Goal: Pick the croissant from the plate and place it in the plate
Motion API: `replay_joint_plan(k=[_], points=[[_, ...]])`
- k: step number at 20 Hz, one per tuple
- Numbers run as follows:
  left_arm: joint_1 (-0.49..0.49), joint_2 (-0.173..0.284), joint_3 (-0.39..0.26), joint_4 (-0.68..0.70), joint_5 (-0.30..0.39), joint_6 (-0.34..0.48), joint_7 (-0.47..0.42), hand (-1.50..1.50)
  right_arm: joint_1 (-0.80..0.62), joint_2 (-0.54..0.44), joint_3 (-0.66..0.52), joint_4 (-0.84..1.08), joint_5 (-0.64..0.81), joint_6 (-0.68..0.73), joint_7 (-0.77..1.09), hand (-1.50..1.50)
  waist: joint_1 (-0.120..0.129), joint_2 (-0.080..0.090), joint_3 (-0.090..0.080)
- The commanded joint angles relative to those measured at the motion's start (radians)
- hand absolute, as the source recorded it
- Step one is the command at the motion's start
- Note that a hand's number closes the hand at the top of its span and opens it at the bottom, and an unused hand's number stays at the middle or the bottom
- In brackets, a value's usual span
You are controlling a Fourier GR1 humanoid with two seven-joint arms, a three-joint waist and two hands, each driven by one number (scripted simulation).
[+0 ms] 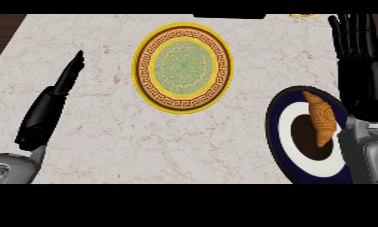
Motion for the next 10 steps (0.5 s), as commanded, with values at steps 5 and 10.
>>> replay_joint_plan(k=[5, 10], points=[[0.096, -0.141, 0.042, 0.109, 0.101, 0.098, 0.162, 0.0, 0.061, -0.12, 0.087, 0.073, -0.239, 0.428, 0.079, 1.5, -0.007, -0.016, 0.025], [0.138, -0.187, 0.024, 0.12, 0.132, 0.11, 0.203, 0.0, 0.015, -0.509, 0.088, 0.001, 0.353, 0.356, -0.123, 1.5, -0.034, -0.022, 0.019]])
